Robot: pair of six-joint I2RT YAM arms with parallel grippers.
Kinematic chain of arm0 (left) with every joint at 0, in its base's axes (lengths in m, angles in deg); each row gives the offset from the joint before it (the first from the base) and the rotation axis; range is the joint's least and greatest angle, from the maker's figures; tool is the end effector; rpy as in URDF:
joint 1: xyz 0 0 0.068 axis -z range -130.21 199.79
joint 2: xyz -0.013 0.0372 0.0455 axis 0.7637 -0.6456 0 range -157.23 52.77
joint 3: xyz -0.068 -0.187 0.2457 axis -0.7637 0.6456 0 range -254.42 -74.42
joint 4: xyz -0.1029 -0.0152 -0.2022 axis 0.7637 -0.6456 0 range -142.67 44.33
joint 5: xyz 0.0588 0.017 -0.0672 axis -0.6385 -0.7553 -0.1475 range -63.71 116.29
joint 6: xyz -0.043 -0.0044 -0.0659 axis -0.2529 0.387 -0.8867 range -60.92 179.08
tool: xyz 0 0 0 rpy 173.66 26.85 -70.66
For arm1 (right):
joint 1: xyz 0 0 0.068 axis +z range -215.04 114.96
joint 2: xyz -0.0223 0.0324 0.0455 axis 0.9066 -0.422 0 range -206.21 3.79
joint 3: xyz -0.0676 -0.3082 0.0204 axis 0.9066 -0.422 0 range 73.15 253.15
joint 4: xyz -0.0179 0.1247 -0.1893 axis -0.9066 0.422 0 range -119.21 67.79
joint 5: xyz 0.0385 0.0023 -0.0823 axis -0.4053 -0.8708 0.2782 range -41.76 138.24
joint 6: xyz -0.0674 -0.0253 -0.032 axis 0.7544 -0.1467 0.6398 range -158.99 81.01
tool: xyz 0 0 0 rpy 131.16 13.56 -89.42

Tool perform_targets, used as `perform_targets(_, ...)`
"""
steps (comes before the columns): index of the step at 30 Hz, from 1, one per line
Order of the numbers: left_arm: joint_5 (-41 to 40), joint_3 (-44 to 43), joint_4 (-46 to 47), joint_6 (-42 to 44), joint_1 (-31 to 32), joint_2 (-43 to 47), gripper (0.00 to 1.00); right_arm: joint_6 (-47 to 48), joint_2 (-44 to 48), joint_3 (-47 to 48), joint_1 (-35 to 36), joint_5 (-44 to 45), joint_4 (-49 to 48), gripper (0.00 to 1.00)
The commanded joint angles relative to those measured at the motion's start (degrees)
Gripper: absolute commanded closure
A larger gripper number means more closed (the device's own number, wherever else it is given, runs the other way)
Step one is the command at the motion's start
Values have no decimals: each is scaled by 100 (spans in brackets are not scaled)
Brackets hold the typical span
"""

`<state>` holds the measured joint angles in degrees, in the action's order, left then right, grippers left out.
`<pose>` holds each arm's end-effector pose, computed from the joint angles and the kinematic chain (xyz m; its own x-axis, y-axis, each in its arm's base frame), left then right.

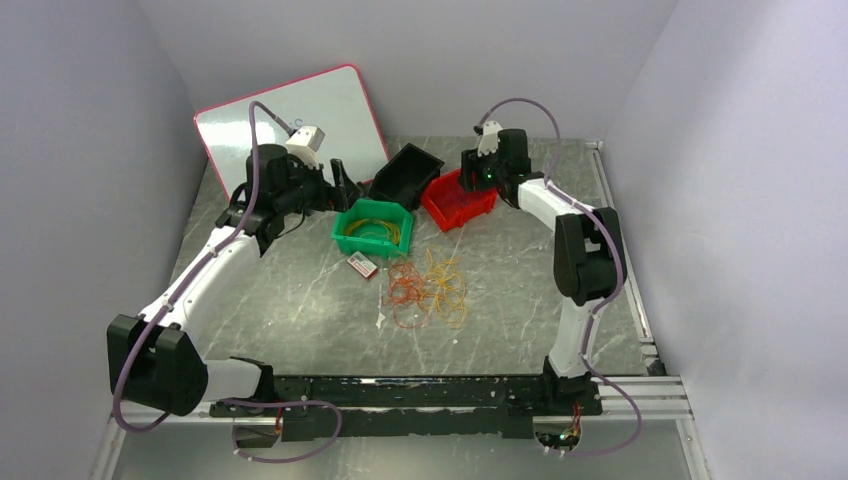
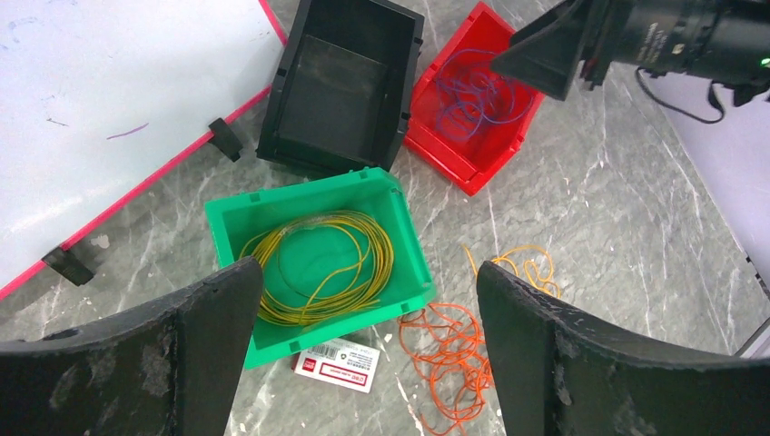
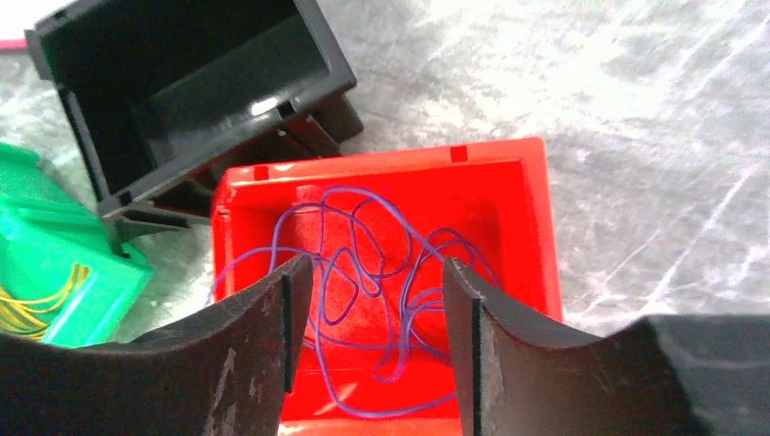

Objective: Untangle the cables
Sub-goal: Place the cable in the bin.

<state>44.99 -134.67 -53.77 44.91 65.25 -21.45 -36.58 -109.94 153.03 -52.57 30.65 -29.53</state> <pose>0.2647 -0.0956 0.3666 -0.4830 -0.1070 -0.8691 0.4338 0.8329 -0.3437 0.4505 0.1206 0.2534 -0.5200 -0.1560 -0.8398 -0.4740 0.8706 0.1317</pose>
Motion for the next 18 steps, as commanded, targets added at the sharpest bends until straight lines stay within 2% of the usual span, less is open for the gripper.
perform_targets(1,172,31,193,-15,-67,-10,8,71,515,40,-17,131,116,41)
perform_targets(9,197,22,192,-32,-83,-27,8,84,1079,-247,-17,411,120,39)
perform_targets(14,187,5,177,-33,-79,-40,9,-66,1166,-85,32,-178,416,42)
perform_targets(18,187,-4,167,-24,-87,-49,9,-40,960,112,355,-220,909,43)
